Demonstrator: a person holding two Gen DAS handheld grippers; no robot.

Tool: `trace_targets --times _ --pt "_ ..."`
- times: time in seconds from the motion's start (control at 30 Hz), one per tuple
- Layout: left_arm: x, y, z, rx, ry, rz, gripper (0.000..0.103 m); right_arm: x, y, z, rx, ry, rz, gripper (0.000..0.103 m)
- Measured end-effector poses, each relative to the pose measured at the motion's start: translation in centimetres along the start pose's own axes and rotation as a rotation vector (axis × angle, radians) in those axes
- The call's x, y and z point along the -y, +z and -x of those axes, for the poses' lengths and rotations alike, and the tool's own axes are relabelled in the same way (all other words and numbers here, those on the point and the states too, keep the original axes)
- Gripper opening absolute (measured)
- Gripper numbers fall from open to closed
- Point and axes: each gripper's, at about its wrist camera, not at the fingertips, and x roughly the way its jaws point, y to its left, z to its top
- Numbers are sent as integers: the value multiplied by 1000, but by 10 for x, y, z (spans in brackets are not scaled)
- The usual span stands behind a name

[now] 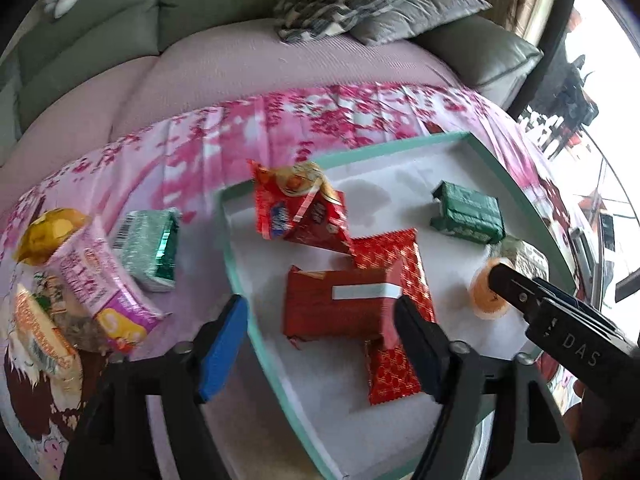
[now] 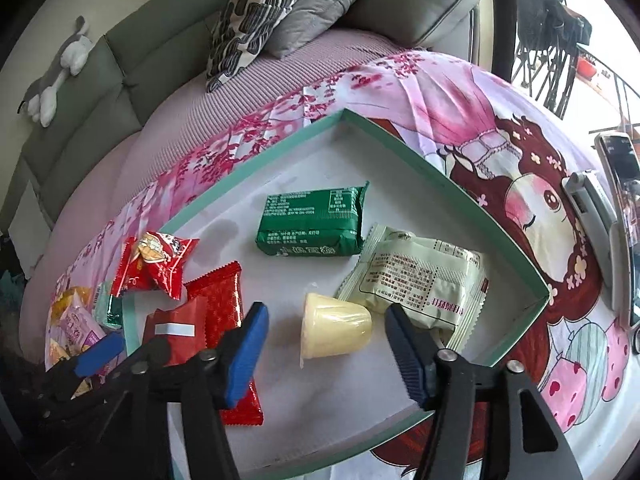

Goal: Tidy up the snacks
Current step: 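Move both open tools back over the snack pile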

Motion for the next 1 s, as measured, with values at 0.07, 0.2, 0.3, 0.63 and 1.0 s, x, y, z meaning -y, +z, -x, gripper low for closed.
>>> trace_targets --times 0.07,0.2,0.3,0.63,1.0 --pt "-5 0 4 13 16 22 82 0 0 1 6 -1 4 68" --pt "-21 -3 10 30 85 83 82 -1 0 3 18 -2 16 71" --pt "-33 -5 14 42 152 138 82 -3 0 7 34 2 28 79" --pt "-73 -17 5 -7 277 306 83 -9 -1 7 44 -4 58 90" --pt "-77 -20 1 6 292 320 102 -12 -2 7 57 -7 73 103"
